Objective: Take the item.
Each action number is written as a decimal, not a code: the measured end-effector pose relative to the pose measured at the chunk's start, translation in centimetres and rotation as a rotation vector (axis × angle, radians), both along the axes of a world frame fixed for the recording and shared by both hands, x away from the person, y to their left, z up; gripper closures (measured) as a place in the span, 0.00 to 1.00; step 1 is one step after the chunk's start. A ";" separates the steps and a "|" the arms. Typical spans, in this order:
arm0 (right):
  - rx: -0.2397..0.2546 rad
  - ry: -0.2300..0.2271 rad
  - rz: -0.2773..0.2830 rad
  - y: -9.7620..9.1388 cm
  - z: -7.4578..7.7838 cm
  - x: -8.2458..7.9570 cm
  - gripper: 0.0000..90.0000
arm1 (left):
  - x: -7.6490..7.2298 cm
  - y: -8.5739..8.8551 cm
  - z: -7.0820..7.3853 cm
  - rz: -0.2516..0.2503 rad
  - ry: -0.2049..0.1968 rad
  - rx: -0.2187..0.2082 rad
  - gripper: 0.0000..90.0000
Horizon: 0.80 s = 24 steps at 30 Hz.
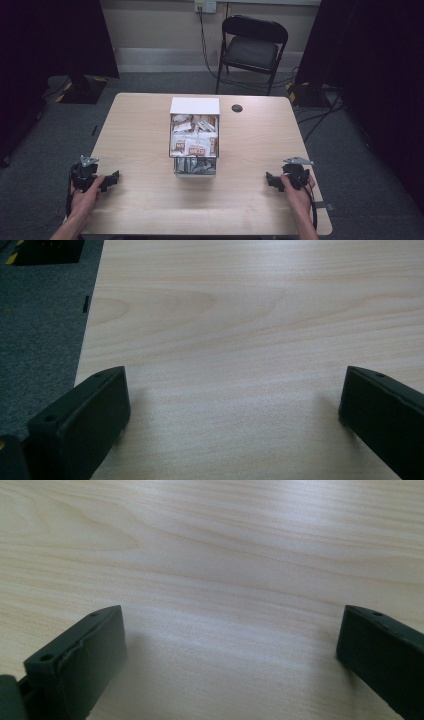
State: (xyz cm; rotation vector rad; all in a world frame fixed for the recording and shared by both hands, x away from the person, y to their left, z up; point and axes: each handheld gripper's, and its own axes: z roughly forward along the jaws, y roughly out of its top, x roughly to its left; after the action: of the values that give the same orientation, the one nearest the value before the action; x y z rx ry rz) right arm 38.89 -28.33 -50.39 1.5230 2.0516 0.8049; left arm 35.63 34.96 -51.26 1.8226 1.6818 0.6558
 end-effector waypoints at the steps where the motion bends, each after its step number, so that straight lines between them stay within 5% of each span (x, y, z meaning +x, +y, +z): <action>1: 0.000 0.000 0.001 0.0 0.0 0.0 0.00 | 0.0 0.0 0.0 0.000 0.000 0.000 0.00; 9: 0.000 0.000 0.001 0.0 0.0 0.0 0.00 | 0.0 0.0 0.1 0.000 0.005 0.004 0.00; 13: 0.000 0.000 0.001 0.0 0.0 0.0 0.00 | -0.1 0.2 0.6 0.030 0.003 0.000 0.19; 17: -0.001 0.000 0.001 0.0 0.0 0.0 0.00 | -0.2 0.2 0.7 0.035 0.012 -0.014 0.19; 21: -0.001 0.000 0.000 0.0 0.0 0.0 0.00 | -0.2 0.1 1.1 0.017 0.010 -0.051 0.20; 24: 0.000 0.000 0.000 0.0 0.0 0.0 0.00 | -0.5 0.0 1.9 -0.051 -0.022 -0.076 0.22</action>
State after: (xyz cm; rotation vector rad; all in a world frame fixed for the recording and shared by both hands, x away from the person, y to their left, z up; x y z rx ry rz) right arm 38.90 -28.33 -50.39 1.5227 2.0519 0.8045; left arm 35.14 35.00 -49.36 1.7926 1.6190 0.5810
